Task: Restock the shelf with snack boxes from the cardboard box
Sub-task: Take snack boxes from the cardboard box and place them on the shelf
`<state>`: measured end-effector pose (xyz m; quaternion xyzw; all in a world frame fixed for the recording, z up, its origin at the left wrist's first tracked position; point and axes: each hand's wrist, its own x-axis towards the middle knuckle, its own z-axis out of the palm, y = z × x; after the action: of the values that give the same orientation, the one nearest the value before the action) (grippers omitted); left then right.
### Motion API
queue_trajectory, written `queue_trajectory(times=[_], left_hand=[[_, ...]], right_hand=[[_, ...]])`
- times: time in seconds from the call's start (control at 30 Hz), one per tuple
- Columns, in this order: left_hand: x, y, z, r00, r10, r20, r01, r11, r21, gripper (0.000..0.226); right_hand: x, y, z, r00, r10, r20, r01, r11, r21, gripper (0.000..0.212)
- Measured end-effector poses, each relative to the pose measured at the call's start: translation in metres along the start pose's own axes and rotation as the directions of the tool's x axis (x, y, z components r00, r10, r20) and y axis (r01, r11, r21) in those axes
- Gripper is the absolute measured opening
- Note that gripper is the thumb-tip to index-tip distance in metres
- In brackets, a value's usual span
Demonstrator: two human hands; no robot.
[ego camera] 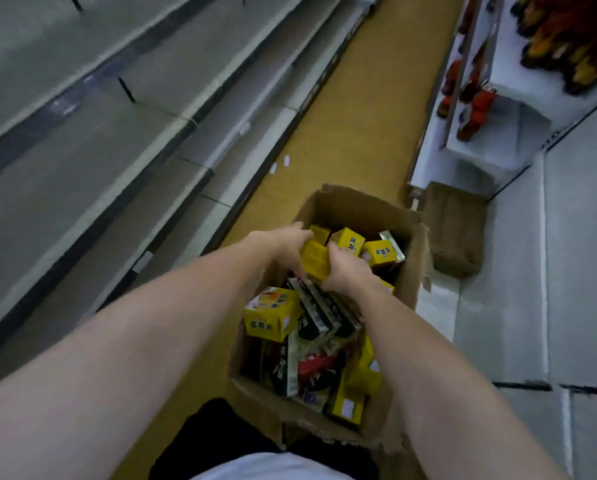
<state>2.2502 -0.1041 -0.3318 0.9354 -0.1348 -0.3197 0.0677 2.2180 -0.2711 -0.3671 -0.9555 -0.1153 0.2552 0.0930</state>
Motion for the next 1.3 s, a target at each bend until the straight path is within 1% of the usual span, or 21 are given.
queue_trajectory(times=[0.03,0.07,0.1,0.17,0.27,0.37,0.43,0.47,0.53,0.6,0.63,0.67,0.73,0.8,0.87,1.0,1.07,1.17,1.23,1.3], left_hand=[[-0.011,0.000,-0.003,1.000,0.026,-0.017,-0.025,0.999,0.037,0.110],[-0.021,-0.001,-0.005,0.998,0.047,-0.047,-0.044,0.997,0.071,0.117],[-0.030,-0.001,-0.007,0.994,0.063,-0.092,-0.055,0.994,0.092,0.117],[-0.042,-0.006,-0.010,0.975,0.094,-0.200,-0.076,0.992,0.098,0.104],[-0.063,-0.022,-0.019,0.933,0.145,-0.328,-0.139,0.989,0.043,0.086],[-0.096,-0.043,-0.027,0.892,0.162,-0.421,-0.174,0.985,0.011,0.077],[-0.122,-0.064,-0.027,0.872,0.120,-0.475,-0.141,0.990,-0.009,0.080],[-0.134,-0.079,-0.025,0.863,0.088,-0.497,-0.126,0.991,-0.043,0.082],[-0.161,-0.114,-0.022,0.854,0.021,-0.520,-0.117,0.981,-0.152,0.079],[-0.192,-0.149,-0.020,0.847,-0.026,-0.530,-0.103,0.972,-0.213,0.069],[-0.209,-0.165,-0.020,0.837,-0.049,-0.545,-0.082,0.974,-0.213,0.065],[-0.227,-0.179,-0.019,0.827,-0.067,-0.558,-0.059,0.977,-0.205,0.065],[-0.264,-0.209,-0.017,0.801,-0.112,-0.589,-0.014,0.979,-0.206,0.072],[-0.303,-0.238,-0.010,0.766,-0.191,-0.614,0.023,0.962,-0.271,0.073],[-0.342,-0.268,0.001,0.705,-0.281,-0.651,0.047,0.934,-0.353,0.075],[-0.430,-0.318,0.019,0.550,-0.410,-0.728,0.063,0.889,-0.454,0.079],[-0.473,-0.337,0.023,0.487,-0.479,-0.730,0.084,0.858,-0.506,0.075],[-0.529,-0.361,0.026,0.398,-0.545,-0.738,0.127,0.830,-0.544,0.071],[-0.563,-0.369,0.023,0.368,-0.574,-0.732,0.196,0.817,-0.542,0.073],[-0.590,-0.370,0.016,0.341,-0.589,-0.733,0.343,0.804,-0.486,0.081]], right_hand=[[-0.003,-0.006,-0.009,1.000,0.007,0.012,-0.007,1.000,0.016,0.085],[-0.005,-0.012,-0.019,1.000,0.013,0.027,-0.014,0.999,0.035,0.084],[-0.007,-0.019,-0.028,0.999,0.021,0.042,-0.023,0.998,0.052,0.085],[-0.013,-0.033,-0.046,0.998,0.022,0.060,-0.026,0.998,0.057,0.086],[-0.027,-0.056,-0.067,0.998,0.023,0.062,-0.026,0.998,0.057,0.086],[-0.042,-0.086,-0.078,0.999,0.002,0.036,-0.004,0.998,0.070,0.093],[-0.049,-0.113,-0.077,1.000,-0.021,0.012,0.021,0.999,0.049,0.101],[-0.051,-0.127,-0.075,1.000,-0.026,-0.005,0.026,0.999,0.029,0.101],[-0.054,-0.159,-0.070,0.997,-0.056,-0.054,0.055,0.998,-0.028,0.091],[-0.059,-0.195,-0.066,0.985,-0.128,-0.116,0.119,0.989,-0.086,0.080],[-0.062,-0.214,-0.064,0.976,-0.166,-0.139,0.152,0.983,-0.107,0.078],[-0.066,-0.234,-0.062,0.967,-0.205,-0.152,0.188,0.975,-0.121,0.080],[-0.073,-0.275,-0.061,0.943,-0.291,-0.162,0.272,0.953,-0.131,0.088],[-0.082,-0.317,-0.061,0.916,-0.367,-0.159,0.356,0.929,-0.097,0.088],[-0.089,-0.363,-0.061,0.882,-0.443,-0.163,0.429,0.896,-0.116,0.086],[-0.103,-0.462,-0.062,0.781,-0.593,-0.197,0.522,0.793,-0.314,0.078],[-0.113,-0.508,-0.064,0.711,-0.670,-0.212,0.587,0.733,-0.344,0.076],[-0.129,-0.564,-0.069,0.595,-0.767,-0.239,0.665,0.637,-0.390,0.076],[-0.142,-0.594,-0.074,0.533,-0.808,-0.250,0.690,0.586,-0.425,0.076],[-0.156,-0.619,-0.079,0.465,-0.850,-0.247,0.721,0.525,-0.453,0.077]])
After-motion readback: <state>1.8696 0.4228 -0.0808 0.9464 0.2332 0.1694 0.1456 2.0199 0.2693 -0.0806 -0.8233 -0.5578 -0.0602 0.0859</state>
